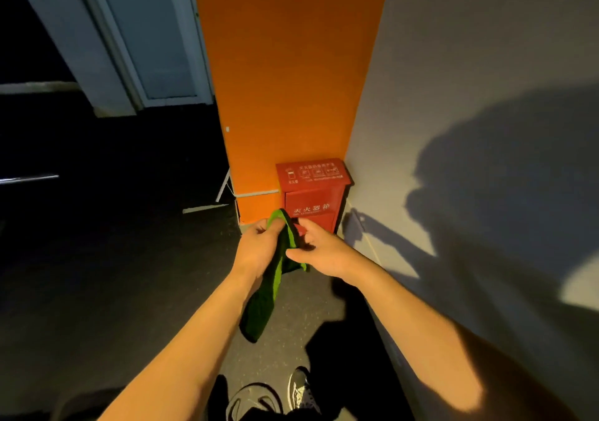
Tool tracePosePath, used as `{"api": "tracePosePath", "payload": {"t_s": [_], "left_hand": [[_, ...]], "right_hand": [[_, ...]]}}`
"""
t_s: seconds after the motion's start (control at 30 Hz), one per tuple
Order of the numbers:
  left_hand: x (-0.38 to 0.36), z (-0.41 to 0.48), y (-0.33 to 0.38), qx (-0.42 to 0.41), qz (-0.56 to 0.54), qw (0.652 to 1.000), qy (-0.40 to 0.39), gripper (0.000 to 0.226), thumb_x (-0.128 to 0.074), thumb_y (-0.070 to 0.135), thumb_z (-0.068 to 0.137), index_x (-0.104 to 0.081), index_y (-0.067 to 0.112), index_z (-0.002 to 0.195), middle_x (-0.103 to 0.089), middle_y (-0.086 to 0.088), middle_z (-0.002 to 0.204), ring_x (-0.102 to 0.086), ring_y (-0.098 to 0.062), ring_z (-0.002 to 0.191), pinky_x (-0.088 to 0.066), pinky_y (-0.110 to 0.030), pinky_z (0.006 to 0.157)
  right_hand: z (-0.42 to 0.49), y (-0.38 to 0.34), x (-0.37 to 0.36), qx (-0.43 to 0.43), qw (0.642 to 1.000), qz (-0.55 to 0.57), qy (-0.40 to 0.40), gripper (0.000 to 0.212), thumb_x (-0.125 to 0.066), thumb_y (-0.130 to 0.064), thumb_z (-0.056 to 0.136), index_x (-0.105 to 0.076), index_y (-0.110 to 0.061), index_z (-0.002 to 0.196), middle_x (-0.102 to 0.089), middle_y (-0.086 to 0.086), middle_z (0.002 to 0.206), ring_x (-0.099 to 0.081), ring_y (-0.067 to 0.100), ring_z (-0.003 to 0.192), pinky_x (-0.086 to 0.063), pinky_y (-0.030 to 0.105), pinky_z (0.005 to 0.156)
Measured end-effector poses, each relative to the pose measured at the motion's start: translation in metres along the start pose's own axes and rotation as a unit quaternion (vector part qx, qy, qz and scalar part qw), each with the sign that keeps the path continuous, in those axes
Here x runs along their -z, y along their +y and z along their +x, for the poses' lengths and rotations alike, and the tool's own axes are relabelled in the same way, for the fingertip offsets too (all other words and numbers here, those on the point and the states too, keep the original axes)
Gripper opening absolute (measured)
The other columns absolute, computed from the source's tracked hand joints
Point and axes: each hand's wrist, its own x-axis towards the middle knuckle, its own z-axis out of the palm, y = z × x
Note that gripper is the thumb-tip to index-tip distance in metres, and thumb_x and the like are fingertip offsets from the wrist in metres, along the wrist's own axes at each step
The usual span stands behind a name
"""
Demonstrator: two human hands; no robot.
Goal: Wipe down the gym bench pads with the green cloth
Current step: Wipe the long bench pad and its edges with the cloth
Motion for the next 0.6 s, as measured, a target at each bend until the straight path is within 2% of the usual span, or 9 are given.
{"api": "tracePosePath", "payload": {"t_s": [0.03, 0.1, 0.2, 0.3, 0.37, 0.43, 0.5, 0.57, 0.6], "left_hand": [[0.009, 0.018, 0.008, 0.000, -0.001, 1.000, 0.018, 0.033, -0.061, 0.046, 0.091, -0.060, 0.015, 0.080, -0.060, -0.010, 0.073, -0.058, -0.024, 0.070, -0.044, -0.038, 0.070], [0.023, 0.038, 0.018, -0.017, -0.007, 0.999, 0.035, 0.031, -0.063, 0.043, 0.092, -0.057, 0.015, 0.080, -0.055, -0.010, 0.073, -0.053, -0.021, 0.068, -0.040, -0.035, 0.068], [0.057, 0.072, 0.031, -0.029, -0.020, 0.996, 0.084, 0.046, -0.066, 0.050, 0.090, -0.063, 0.004, 0.083, -0.059, -0.013, 0.072, -0.054, -0.021, 0.067, -0.041, -0.034, 0.066], [0.097, 0.103, 0.037, -0.029, -0.027, 0.989, 0.141, 0.071, -0.067, 0.068, 0.077, -0.065, -0.002, 0.090, -0.066, -0.020, 0.077, -0.061, -0.031, 0.068, -0.049, -0.043, 0.065], [0.113, 0.116, 0.040, -0.032, -0.019, 0.986, 0.162, 0.066, -0.066, 0.066, 0.082, -0.063, 0.000, 0.085, -0.064, -0.013, 0.071, -0.060, -0.028, 0.065, -0.047, -0.040, 0.063], [0.133, 0.135, 0.045, -0.024, -0.037, 0.982, 0.186, 0.056, -0.063, 0.057, 0.091, -0.065, 0.001, 0.089, -0.071, -0.013, 0.079, -0.068, -0.030, 0.074, -0.052, -0.040, 0.068], [0.152, 0.157, 0.049, -0.007, -0.070, 0.980, 0.188, 0.046, -0.061, 0.051, 0.095, -0.071, 0.007, 0.100, -0.076, -0.009, 0.093, -0.073, -0.026, 0.090, -0.057, -0.041, 0.083], [0.179, 0.185, 0.054, 0.010, -0.114, 0.973, 0.199, 0.042, -0.062, 0.050, 0.095, -0.073, 0.010, 0.104, -0.077, -0.007, 0.099, -0.074, -0.023, 0.096, -0.058, -0.040, 0.089], [0.189, 0.198, 0.056, 0.018, -0.143, 0.968, 0.203, 0.041, -0.063, 0.049, 0.094, -0.073, 0.010, 0.103, -0.077, -0.008, 0.099, -0.074, -0.024, 0.096, -0.059, -0.039, 0.088]], "right_hand": [[0.029, -0.008, 0.003, 0.000, 1.000, -0.020, 0.003, 0.061, -0.069, -0.029, 0.091, -0.041, -0.030, 0.145, -0.057, 0.001, 0.131, -0.054, 0.015, 0.120, -0.048, 0.035, 0.100], [0.066, -0.021, 0.007, 0.014, 0.997, -0.048, 0.053, 0.035, -0.061, -0.019, 0.096, -0.054, -0.022, 0.130, -0.063, 0.004, 0.113, -0.060, 0.020, 0.104, -0.051, 0.037, 0.087], [0.121, -0.056, 0.017, 0.057, 0.988, -0.085, 0.114, 0.016, -0.054, -0.025, 0.099, -0.062, -0.018, 0.110, -0.066, 0.006, 0.089, -0.062, 0.022, 0.074, -0.047, 0.033, 0.061], [0.172, -0.098, 0.019, 0.096, 0.981, -0.121, 0.120, 0.023, -0.052, -0.032, 0.100, -0.060, -0.011, 0.093, -0.057, 0.005, 0.073, -0.050, 0.020, 0.060, -0.032, 0.032, 0.053], [0.197, -0.120, 0.015, 0.124, 0.979, -0.127, 0.103, 0.027, -0.052, -0.032, 0.101, -0.055, -0.012, 0.082, -0.050, 0.002, 0.066, -0.046, 0.019, 0.058, -0.028, 0.032, 0.051], [0.231, -0.143, 0.006, 0.126, 0.985, -0.101, 0.065, 0.032, -0.052, -0.033, 0.101, -0.050, -0.017, 0.074, -0.044, -0.002, 0.063, -0.041, 0.015, 0.054, -0.024, 0.025, 0.045], [0.261, -0.163, -0.003, 0.107, 0.991, -0.078, 0.021, 0.036, -0.052, -0.041, 0.101, -0.053, -0.015, 0.076, -0.047, -0.001, 0.065, -0.046, 0.016, 0.059, -0.028, 0.024, 0.047], [0.298, -0.186, -0.016, 0.102, 0.988, -0.106, -0.051, 0.042, -0.049, -0.052, 0.099, -0.062, -0.012, 0.094, -0.059, 0.005, 0.084, -0.058, 0.022, 0.079, -0.042, 0.031, 0.064], [0.314, -0.194, -0.020, 0.096, 0.984, -0.128, -0.076, 0.047, -0.047, -0.055, 0.099, -0.063, -0.012, 0.109, -0.064, 0.007, 0.102, -0.061, 0.024, 0.095, -0.048, 0.035, 0.078]]}}
